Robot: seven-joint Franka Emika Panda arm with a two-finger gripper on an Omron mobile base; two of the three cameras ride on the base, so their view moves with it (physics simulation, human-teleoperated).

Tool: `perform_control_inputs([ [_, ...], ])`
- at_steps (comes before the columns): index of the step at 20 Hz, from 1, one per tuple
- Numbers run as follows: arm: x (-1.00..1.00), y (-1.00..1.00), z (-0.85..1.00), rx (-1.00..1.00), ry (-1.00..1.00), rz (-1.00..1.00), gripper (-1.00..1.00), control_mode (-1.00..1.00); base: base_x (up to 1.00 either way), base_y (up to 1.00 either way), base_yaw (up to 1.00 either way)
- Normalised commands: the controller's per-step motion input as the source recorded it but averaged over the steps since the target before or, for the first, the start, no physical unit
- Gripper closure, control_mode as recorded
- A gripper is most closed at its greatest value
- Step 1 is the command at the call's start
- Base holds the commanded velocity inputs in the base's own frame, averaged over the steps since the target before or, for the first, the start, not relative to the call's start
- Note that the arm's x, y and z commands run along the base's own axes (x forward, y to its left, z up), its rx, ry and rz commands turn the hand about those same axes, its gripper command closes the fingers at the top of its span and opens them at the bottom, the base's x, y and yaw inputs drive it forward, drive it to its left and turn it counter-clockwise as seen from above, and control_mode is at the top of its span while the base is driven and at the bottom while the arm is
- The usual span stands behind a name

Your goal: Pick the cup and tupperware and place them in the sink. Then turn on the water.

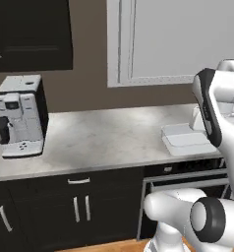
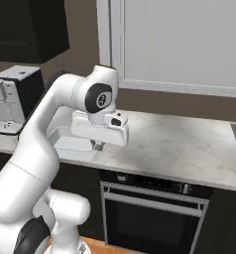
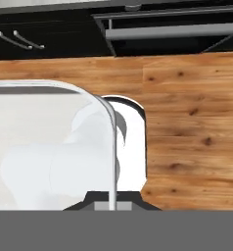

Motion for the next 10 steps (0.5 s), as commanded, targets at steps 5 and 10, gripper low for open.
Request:
perform_control_inputs([
  [5, 0.00, 0.00, 0.00, 0.00, 0.00, 0.00, 1.00, 1.00, 0.17, -1.00, 0.00],
  [10, 0.00, 0.00, 0.00, 0.00, 0.00, 0.00, 1.00, 1.00, 0.25, -1.00, 0.00],
])
